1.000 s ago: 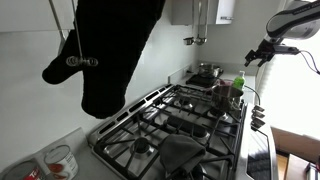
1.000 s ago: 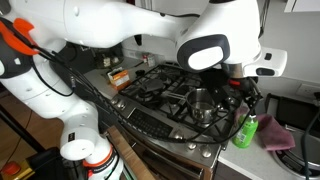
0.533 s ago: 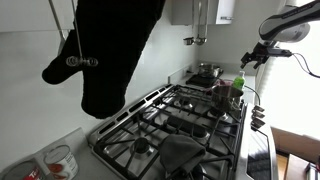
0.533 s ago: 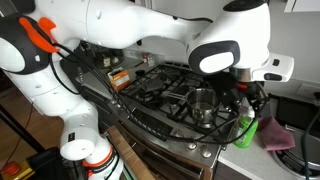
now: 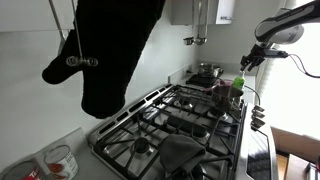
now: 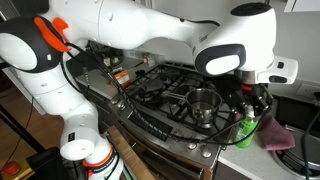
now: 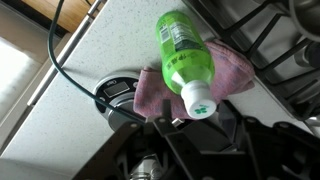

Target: Remove the lid from the green bottle

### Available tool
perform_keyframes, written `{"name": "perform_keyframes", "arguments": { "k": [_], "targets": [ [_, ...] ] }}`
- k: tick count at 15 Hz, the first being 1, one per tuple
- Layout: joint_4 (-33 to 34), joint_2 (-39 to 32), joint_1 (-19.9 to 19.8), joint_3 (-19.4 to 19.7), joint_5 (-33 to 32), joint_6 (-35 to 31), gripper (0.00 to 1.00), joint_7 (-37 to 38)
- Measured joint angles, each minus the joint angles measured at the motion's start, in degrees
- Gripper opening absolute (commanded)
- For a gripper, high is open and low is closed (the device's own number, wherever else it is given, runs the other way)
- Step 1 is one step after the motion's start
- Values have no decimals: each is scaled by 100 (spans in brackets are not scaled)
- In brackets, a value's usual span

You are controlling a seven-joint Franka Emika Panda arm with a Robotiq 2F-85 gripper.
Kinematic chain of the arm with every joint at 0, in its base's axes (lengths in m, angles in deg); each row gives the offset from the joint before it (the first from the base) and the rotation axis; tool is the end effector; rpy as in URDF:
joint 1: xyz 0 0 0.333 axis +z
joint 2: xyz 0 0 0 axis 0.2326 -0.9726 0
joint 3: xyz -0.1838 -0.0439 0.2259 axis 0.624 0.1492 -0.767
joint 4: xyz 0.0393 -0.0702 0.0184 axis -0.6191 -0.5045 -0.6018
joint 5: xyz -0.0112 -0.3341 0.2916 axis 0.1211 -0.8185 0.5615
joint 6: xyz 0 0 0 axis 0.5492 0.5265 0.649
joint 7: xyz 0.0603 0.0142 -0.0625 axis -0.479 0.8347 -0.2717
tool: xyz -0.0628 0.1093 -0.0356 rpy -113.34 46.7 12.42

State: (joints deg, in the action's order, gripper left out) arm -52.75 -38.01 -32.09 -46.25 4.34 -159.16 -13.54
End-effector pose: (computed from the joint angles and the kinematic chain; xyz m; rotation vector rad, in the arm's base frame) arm 0.4745 -0.4226 0.4470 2.9179 -0.9293 0.5868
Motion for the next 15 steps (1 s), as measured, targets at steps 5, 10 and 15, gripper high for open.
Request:
{"name": "perform_keyframes", "arguments": {
  "k": [5,10,15],
  "targets": [
    [42,-73,-5,-37,66,0,87,-90],
    [43,-100,-6,-66,66,1,43,-180],
    [68,-150,-9,-72,67,1,6,-252]
  ]
}}
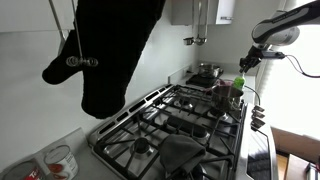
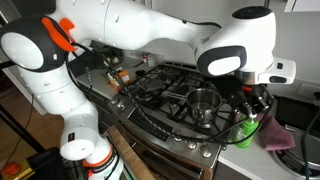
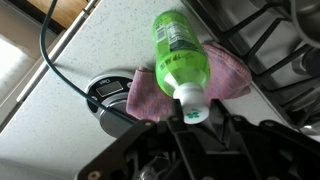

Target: Remove the lid from the green bottle

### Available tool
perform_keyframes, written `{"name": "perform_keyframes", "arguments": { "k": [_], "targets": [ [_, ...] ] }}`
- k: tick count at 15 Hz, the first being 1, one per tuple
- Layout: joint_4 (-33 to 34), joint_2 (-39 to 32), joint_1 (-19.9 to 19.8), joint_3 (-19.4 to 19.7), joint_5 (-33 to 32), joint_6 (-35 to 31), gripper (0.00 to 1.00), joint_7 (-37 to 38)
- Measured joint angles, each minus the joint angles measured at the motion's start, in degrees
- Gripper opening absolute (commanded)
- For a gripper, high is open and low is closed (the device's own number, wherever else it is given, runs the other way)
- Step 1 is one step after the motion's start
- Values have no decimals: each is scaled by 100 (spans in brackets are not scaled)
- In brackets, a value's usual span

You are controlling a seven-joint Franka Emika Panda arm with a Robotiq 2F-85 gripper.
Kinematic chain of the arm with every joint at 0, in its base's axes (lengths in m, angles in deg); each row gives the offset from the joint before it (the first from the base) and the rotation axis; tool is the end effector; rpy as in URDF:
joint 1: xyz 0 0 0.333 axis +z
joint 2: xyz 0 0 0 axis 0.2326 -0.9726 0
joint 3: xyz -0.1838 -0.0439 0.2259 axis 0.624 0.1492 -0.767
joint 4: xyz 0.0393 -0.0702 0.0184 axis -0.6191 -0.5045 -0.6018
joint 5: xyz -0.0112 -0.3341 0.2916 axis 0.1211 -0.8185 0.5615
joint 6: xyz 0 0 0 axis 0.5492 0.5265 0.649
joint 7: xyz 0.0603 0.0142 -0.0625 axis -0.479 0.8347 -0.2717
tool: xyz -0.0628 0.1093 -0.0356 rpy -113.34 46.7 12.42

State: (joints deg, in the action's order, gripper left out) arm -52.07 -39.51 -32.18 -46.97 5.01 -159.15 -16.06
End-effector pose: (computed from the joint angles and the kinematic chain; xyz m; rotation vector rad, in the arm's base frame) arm 0.4838 -0.4194 0.4384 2.9417 -0.8573 0.5688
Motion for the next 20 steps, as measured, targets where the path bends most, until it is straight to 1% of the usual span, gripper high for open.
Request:
{"name": "perform_keyframes", "arguments": {
  "k": [1,5,6,7,8,9,17,20],
  "targets": [
    [35,-3,-1,-1,5,2,1,-18],
    [85,-38,-18,-1,9,6,0,-57],
    [95,-51,-25,-1,11,6,26,-65],
    [103,-61,-30,-2,14,6,28,-74],
    [107,-68,-35,-2,16,6,34,-84],
    [111,-70,-40,-2,16,6,42,-93],
    [257,-65,-50,-22,94,9,100,-253],
    [258,-104,-64,-21,109,9,100,-391]
  ]
}}
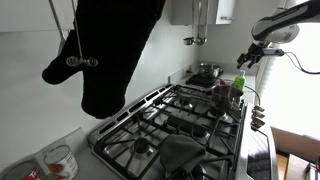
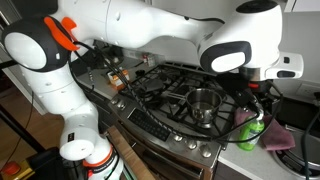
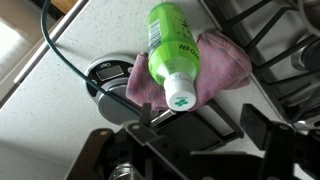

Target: Remove the lid from the green bottle

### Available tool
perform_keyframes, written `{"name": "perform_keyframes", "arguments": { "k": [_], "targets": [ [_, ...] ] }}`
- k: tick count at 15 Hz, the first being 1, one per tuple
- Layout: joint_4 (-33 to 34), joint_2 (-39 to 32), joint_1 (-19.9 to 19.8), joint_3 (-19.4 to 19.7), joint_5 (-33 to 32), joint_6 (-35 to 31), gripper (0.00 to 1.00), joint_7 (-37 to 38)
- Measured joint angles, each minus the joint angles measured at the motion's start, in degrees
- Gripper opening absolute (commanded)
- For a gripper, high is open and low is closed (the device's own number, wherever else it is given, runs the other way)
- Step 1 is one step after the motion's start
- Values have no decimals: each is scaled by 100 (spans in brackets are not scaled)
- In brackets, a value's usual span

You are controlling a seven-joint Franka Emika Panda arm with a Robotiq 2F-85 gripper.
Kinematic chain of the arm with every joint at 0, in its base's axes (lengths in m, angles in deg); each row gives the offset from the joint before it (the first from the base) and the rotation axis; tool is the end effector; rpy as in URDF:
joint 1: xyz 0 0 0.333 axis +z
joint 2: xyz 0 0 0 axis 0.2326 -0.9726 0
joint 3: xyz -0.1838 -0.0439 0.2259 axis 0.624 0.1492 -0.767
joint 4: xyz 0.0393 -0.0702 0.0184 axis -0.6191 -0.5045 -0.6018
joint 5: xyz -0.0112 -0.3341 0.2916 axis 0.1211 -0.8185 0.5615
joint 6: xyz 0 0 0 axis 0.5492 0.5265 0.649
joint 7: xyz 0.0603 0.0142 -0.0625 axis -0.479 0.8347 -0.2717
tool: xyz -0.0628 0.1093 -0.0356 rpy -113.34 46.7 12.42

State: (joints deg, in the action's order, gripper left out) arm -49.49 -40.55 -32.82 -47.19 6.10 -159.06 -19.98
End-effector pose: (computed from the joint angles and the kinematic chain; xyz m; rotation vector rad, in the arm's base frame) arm 0.4892 -0.4285 0.4527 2.9391 -0.7710 0.6072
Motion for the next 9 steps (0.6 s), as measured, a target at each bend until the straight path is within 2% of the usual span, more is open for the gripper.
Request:
{"name": "perform_keyframes", "arguments": {
  "k": [3,9],
  "targets": [
    [0,-77,-19,0,18,0,98,-139],
    [1,-186,-60,-2,18,0,49,-274]
  ]
}}
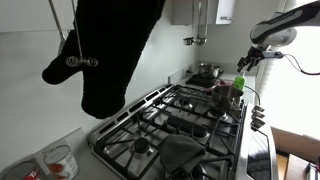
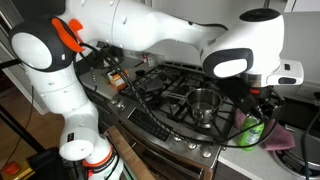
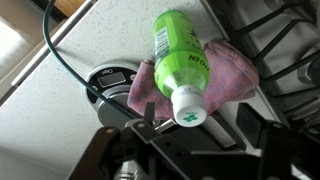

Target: Remove the lid from the green bottle

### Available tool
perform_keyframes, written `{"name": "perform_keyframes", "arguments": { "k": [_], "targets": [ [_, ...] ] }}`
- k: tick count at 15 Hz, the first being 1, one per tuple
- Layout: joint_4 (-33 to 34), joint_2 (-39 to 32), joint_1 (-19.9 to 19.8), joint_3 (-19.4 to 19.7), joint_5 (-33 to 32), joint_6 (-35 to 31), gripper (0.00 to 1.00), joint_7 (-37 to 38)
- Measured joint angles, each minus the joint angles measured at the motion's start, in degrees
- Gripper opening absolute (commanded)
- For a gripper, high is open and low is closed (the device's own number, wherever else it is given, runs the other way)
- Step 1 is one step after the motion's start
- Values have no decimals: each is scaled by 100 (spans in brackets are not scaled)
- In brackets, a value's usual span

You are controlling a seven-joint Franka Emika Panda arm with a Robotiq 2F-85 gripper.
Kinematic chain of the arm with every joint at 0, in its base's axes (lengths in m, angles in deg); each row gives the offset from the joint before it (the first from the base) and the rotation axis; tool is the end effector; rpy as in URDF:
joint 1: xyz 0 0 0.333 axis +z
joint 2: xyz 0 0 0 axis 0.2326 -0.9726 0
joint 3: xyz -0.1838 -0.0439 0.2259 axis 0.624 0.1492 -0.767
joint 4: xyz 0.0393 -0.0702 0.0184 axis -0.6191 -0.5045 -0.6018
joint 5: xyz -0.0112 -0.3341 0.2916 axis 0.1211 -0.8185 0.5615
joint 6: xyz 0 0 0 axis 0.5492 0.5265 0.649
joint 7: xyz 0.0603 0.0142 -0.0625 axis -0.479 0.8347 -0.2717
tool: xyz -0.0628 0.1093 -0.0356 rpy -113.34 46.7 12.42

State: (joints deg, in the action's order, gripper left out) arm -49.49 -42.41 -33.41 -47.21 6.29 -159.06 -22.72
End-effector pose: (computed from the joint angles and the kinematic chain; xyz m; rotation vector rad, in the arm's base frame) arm 0.4883 -0.4345 0.4331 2.9565 -0.7186 0.5572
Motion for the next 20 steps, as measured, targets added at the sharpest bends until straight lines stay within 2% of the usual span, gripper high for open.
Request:
{"name": "perform_keyframes", "arguments": {
  "k": [5,6,10,12,13,19,20],
  "targets": [
    [2,-25,-33,-8,0,0,13,-41],
    [3,-25,-39,-11,0,0,9,-46],
    [12,-25,-54,-15,0,0,10,-58],
    [18,-25,-54,-15,0,0,28,-62],
    [27,-25,-54,-17,0,0,8,-63],
    [64,-25,-54,-25,0,13,8,-130],
    [64,-25,-54,-26,0,14,20,-140]
  ]
}}
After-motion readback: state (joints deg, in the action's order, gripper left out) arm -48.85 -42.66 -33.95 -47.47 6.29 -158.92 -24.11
